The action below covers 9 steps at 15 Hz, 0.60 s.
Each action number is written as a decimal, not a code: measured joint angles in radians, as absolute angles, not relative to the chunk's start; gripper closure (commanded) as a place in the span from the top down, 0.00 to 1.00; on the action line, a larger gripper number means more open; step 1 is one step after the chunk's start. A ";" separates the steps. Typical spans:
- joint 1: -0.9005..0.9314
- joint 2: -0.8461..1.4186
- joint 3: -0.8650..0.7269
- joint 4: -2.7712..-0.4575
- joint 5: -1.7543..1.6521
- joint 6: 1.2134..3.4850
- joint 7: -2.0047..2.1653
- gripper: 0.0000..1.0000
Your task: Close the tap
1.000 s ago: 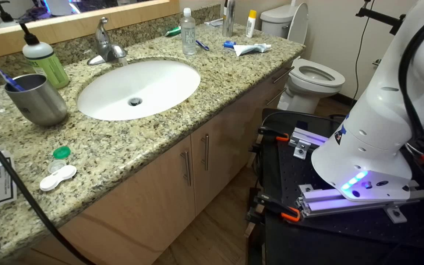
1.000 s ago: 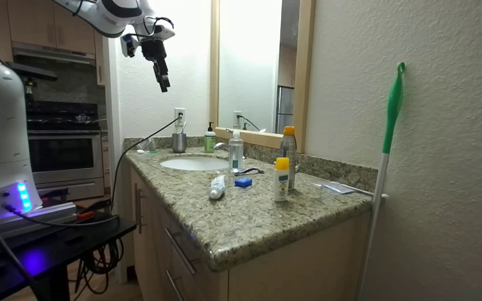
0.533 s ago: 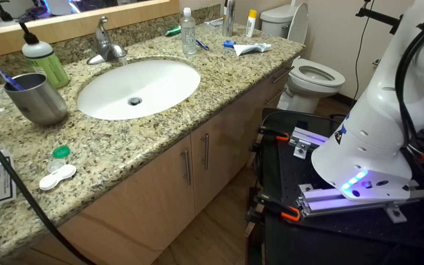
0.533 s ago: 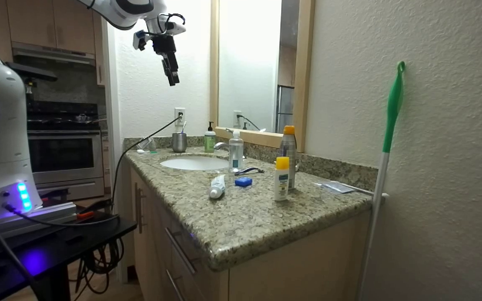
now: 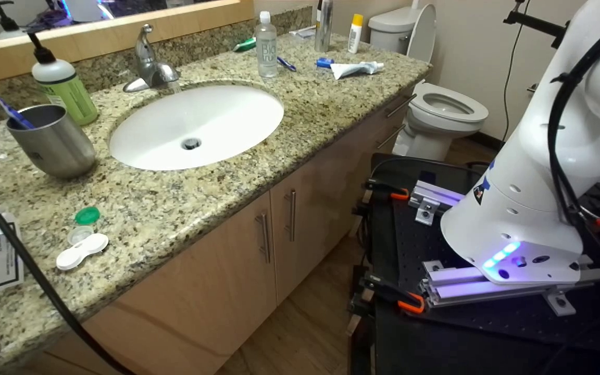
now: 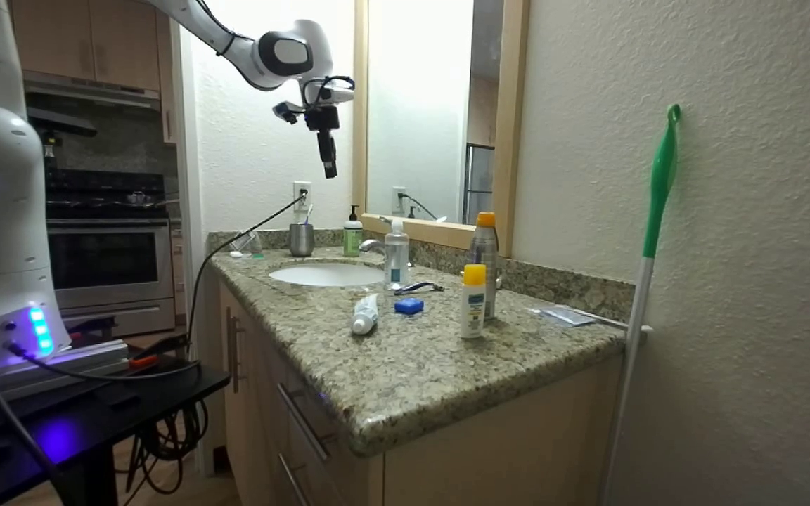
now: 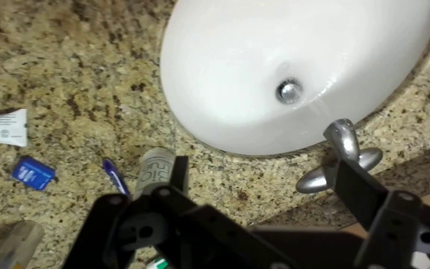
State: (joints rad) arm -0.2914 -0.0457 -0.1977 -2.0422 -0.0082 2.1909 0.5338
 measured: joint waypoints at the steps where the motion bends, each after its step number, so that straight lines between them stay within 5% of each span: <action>1: -0.279 0.008 -0.197 -1.984 0.024 2.189 0.551 1.00; 9: -0.246 0.131 -0.212 -1.824 0.059 2.127 0.609 1.00</action>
